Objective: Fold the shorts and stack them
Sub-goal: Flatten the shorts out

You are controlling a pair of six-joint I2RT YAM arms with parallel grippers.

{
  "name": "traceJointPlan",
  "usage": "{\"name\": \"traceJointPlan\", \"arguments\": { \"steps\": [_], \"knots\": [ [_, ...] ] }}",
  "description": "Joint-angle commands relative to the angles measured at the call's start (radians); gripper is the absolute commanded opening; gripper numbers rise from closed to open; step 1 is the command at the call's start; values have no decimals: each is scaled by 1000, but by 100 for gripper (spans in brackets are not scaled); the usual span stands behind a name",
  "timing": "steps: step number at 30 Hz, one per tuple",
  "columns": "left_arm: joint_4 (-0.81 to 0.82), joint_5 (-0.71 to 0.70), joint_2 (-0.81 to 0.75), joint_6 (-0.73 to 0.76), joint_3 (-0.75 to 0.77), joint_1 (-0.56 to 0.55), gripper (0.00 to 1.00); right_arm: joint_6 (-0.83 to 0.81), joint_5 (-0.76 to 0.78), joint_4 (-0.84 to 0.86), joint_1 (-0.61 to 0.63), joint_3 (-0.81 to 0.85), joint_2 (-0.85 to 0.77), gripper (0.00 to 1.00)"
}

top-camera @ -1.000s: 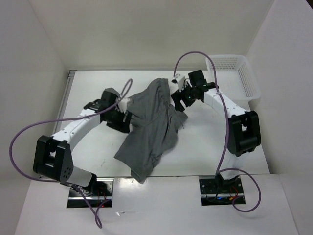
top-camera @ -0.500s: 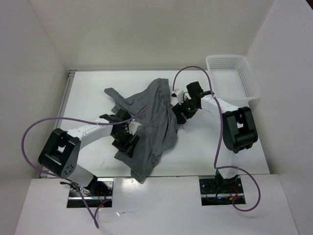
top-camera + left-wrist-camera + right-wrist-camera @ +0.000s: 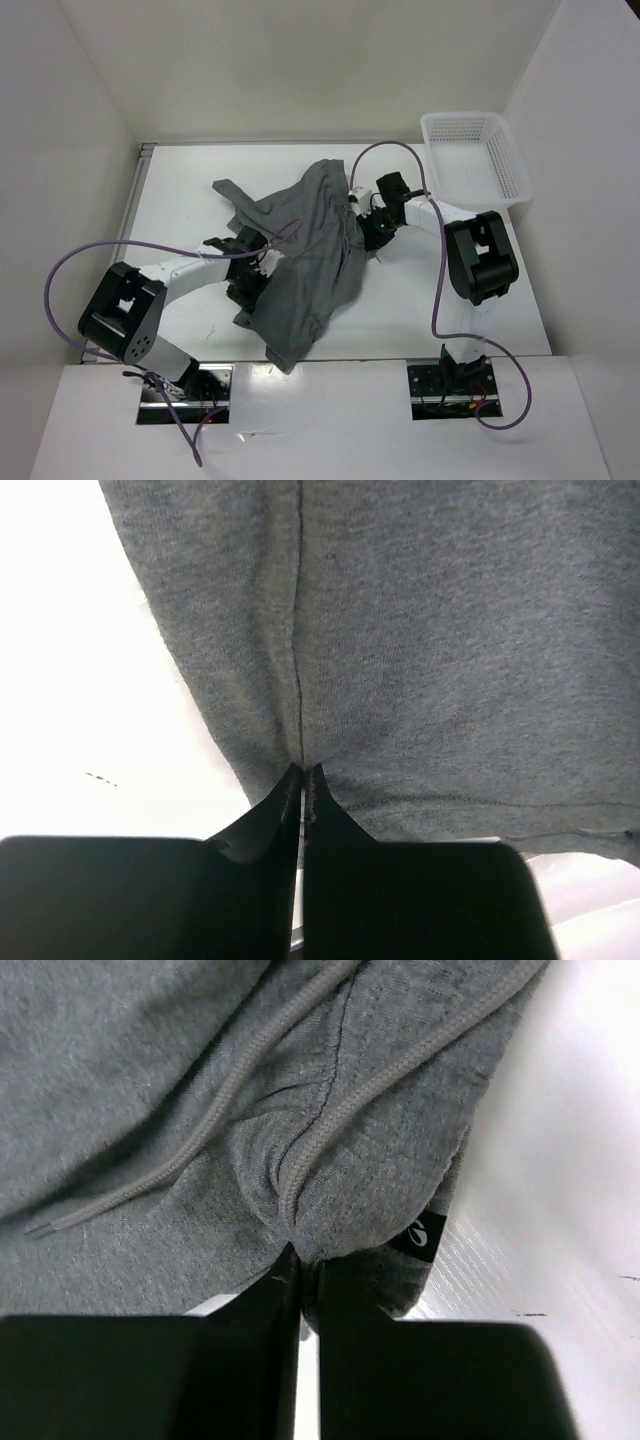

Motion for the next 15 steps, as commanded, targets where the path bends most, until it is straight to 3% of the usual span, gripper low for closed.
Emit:
{"name": "traceJointPlan", "arguments": {
  "steps": [1,5,10,13,15],
  "knots": [
    [108,-113,29,9,-46,2,0,-27,4,24,13,27,8,0],
    [166,-218,20,9,-5,28,0,-149,38,-83,13,17,-88,0],
    [286,-338,52,9,150,251,0,-442,-5,-436,13,-48,-277,0],
    [326,-354,79,9,178,275,0,-462,-48,-489,13,-72,-300,0],
    [337,-354,89,9,192,262,10,-388,-94,-428,13,-72,-311,0]
  ]
}}
